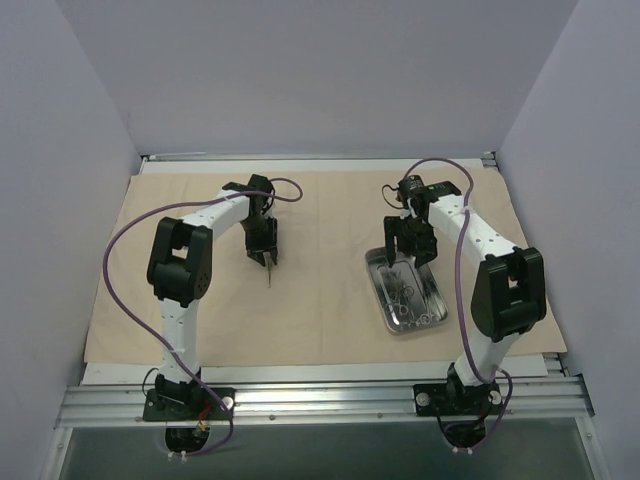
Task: Open and lay out the surgical kit
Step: Place the medical item in the surgical kit, then pick up the medical item from the container.
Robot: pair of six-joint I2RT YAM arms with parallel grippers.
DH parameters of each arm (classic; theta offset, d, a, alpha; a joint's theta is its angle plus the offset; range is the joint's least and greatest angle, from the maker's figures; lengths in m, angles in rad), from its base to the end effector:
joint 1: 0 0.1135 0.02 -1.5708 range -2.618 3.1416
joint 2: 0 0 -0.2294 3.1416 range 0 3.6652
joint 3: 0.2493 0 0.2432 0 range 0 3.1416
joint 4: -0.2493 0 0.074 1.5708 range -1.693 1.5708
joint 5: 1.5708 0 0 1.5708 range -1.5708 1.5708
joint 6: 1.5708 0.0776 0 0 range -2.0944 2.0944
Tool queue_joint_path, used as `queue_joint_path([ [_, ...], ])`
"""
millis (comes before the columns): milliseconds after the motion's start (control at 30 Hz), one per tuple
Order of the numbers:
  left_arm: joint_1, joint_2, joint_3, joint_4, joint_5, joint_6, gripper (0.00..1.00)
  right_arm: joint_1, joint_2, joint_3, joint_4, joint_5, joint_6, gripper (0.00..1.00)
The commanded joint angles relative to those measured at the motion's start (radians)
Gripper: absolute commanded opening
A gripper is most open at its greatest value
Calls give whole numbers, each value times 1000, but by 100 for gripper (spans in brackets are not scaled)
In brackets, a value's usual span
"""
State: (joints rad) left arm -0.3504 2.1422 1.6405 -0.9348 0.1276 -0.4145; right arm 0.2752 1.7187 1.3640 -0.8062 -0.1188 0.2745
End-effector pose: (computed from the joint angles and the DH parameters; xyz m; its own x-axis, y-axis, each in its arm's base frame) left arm 0.3721 -0.1465 0.0961 -0.9955 -0.0614 -0.0718 -0.0485 0.9844 -0.1694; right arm 0.3400 0.1055 0.1763 -0.9351 0.0157 -0.3541 -0.0642 0.9750 0.2127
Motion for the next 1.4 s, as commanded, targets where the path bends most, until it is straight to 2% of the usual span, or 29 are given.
queue_joint_path([
  [0, 5, -50, 4, -8, -5, -12, 45, 1, 42, -8, -13, 33, -43, 63],
  [67, 11, -94, 2, -31, -16, -9, 47, 5, 56, -8, -2, 36, -55, 56],
  [167, 17, -229, -11, -71, -25, -3, 48, 12, 90, -3, 13, 48, -77, 52],
  [300, 21, -326, -10, -116, -13, 6, 49, 16, 111, 0, 24, 45, -83, 45],
  [433, 22, -387, -47, -102, 35, -16, 50, 25, 114, -20, 30, 53, -80, 40],
  [600, 22, -406, -70, -70, 87, -41, 50, 25, 92, -63, 6, 113, -31, 25],
  [667, 21, -406, -64, -71, 102, -43, 49, 27, 70, -81, -7, 146, 6, 22],
  [900, 22, -394, -53, -62, 145, -40, 50, 21, -19, -201, -2, 160, 144, 22],
  [1100, 22, -375, -54, -62, 179, -30, 50, 21, -88, -272, 33, 149, 161, 24],
  [1200, 22, -369, -44, -73, 184, -21, 50, 21, -113, -281, 13, 185, 169, 30],
  [1267, 22, -366, -31, -79, 188, -17, 50, 13, -117, -308, 10, 194, 172, 31],
  [1367, 22, -364, -24, -88, 191, -10, 50, 18, -119, -318, 44, 153, 167, 35],
])
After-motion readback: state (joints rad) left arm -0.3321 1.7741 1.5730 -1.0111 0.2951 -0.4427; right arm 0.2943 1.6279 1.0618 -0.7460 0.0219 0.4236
